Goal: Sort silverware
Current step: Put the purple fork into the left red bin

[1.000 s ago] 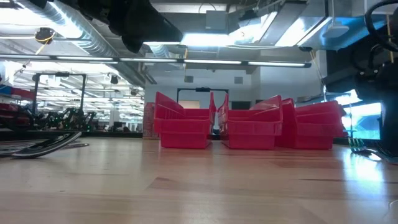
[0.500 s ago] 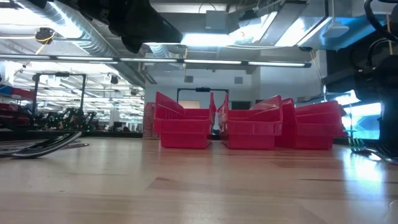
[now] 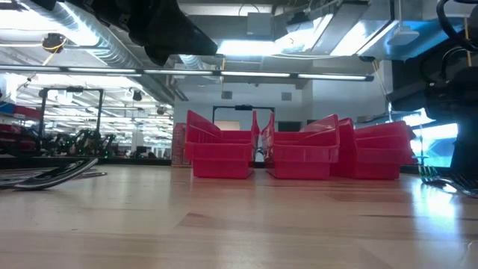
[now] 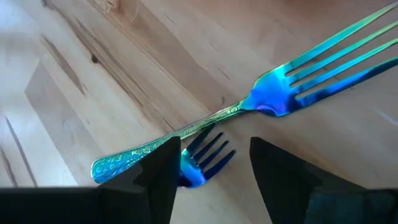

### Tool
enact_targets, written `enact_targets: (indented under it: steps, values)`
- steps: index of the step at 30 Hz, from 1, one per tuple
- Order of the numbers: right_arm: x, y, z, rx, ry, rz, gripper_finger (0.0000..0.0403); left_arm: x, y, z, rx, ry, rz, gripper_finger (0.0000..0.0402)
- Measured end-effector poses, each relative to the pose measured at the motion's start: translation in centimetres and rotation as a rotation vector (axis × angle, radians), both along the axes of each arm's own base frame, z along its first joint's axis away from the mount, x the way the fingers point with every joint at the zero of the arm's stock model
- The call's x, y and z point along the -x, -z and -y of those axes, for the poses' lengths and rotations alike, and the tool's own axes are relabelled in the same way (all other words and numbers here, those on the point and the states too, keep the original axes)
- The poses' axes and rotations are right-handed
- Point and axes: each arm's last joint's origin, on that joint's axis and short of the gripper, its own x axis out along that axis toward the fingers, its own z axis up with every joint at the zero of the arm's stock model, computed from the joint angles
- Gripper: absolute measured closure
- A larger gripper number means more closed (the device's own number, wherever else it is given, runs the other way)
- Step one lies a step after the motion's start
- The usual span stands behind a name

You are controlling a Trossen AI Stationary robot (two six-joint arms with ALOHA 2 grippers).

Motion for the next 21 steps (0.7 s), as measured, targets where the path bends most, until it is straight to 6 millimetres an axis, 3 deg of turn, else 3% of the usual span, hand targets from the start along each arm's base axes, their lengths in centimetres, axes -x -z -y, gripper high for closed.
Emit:
enact_targets:
  steps: [21]
  values:
    - [-0.47, 0.81, -0.20, 0.047, 0.010, -0.051, 0.0300, 0.06, 0.18, -0.03, -0.009, 0.000, -0.019, 0.0402]
